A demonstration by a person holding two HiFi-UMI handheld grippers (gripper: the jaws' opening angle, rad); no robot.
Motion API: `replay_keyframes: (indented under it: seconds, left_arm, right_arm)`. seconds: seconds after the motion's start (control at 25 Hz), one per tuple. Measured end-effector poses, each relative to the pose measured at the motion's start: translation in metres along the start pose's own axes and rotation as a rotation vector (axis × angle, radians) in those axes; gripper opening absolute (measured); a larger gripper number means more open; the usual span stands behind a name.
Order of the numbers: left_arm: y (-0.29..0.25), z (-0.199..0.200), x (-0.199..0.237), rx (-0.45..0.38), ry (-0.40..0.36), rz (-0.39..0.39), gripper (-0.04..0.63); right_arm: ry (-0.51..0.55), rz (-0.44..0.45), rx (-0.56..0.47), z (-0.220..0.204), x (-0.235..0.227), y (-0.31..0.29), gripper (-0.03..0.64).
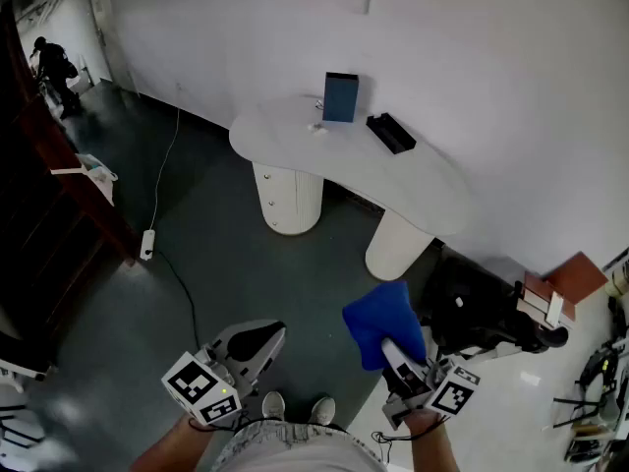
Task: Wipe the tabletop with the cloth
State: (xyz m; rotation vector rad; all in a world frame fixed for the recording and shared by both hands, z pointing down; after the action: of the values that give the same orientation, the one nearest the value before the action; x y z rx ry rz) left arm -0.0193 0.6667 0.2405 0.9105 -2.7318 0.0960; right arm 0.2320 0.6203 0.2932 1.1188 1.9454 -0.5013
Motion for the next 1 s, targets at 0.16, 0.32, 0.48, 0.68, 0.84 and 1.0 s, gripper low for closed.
replay_keyframes:
  seconds: [0.16, 0.32, 0.48, 0.68, 0.84, 1.0]
  left_arm:
    - [-0.005, -0.002, 0.000, 0.002, 0.002, 0.002, 0.021]
    - [-0.012, -0.003, -0.002, 0.003, -0.002, 0.005, 0.021]
    - [-0.021, -0.006, -0.008, 0.004, -0.007, 0.012, 0.021]
    - [-0.035, -0.013, -0.021, 0.007, -0.001, 0.031, 0.021]
    - [-0.048, -0.020, -0.030, 0.008, 0.006, 0.041, 0.021]
    - [-0.060, -0.027, -0.034, 0.012, 0.008, 0.044, 0.021]
  right_arm:
    - [0.005, -0.016, 0.005, 0.004, -0.005, 0.000, 0.115]
    - [0.014, -0.016, 0.021, 0.007, -0.009, -0.001, 0.117]
    - [0.010, -0.006, 0.028, 0.013, -0.017, 0.006, 0.117]
    - [-0.002, -0.010, 0.045, 0.023, -0.030, 0.022, 0.117]
    - [-0.008, -0.011, 0.058, 0.030, -0.042, 0.034, 0.117]
    - [-0.013, -0.013, 0.058, 0.038, -0.054, 0.042, 0.117]
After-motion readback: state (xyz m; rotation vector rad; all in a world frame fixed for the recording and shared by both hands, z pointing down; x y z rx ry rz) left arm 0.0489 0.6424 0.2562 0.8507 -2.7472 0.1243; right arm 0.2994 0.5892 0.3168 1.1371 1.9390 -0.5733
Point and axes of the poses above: the fingertips, and each gripper's own axes: y backward along the fingers, x to its left, z out of its top, the point moved 5 cm from there along y, backward along the fingers, and after that the axes turned 1 degree about -y, right-handed, at the moved point
